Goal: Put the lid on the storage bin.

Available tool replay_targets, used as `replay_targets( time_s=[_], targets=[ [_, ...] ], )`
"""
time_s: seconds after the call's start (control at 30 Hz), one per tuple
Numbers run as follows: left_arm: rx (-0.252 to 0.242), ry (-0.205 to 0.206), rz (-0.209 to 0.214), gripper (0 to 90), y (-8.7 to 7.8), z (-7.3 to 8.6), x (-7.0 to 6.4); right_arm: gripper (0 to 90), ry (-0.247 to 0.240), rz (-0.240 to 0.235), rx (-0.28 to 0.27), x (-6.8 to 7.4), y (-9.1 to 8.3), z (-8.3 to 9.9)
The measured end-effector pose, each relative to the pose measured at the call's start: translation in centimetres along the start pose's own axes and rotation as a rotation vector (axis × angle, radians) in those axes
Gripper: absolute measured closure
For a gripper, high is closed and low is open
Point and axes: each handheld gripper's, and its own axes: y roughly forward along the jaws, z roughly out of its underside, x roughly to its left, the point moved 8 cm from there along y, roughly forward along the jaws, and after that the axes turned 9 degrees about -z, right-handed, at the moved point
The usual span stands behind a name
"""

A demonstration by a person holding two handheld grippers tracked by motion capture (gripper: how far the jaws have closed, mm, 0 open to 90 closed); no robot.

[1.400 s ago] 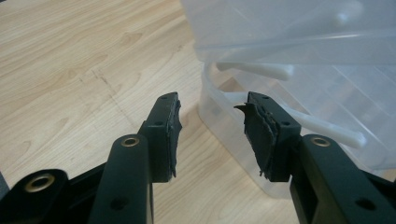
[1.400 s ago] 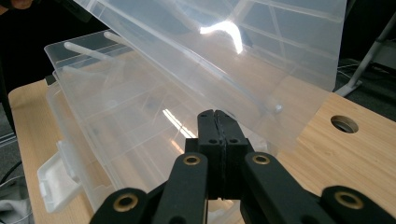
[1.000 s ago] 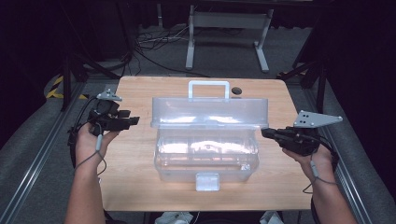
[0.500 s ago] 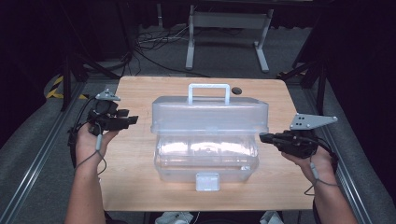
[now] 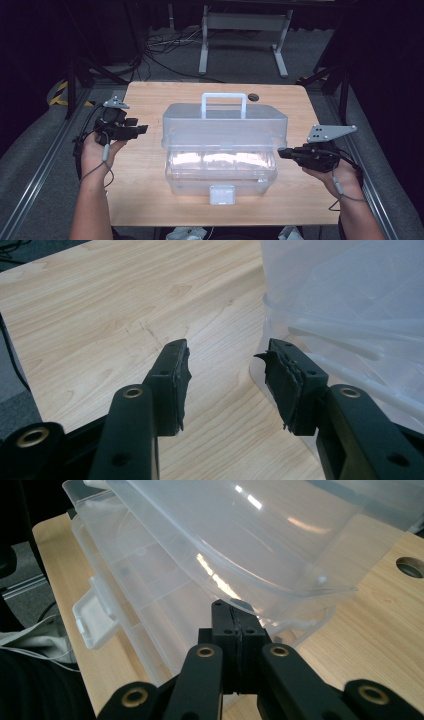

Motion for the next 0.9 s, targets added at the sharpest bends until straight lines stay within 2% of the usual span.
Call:
replay_targets(
  time_s=[0.43,0.9],
  targets=[
    [0.016,0.002,-0.010,52.1,0.3,0.2,0.2,90.0,0.004,-0.017,0.051,0.4,0.3,0.7],
    [0.037,0.005,0.003,52.1,0.6,0.4,-0.1,90.0,0.007,-0.033,0.102,0.8,0.6,1.5]
  ],
)
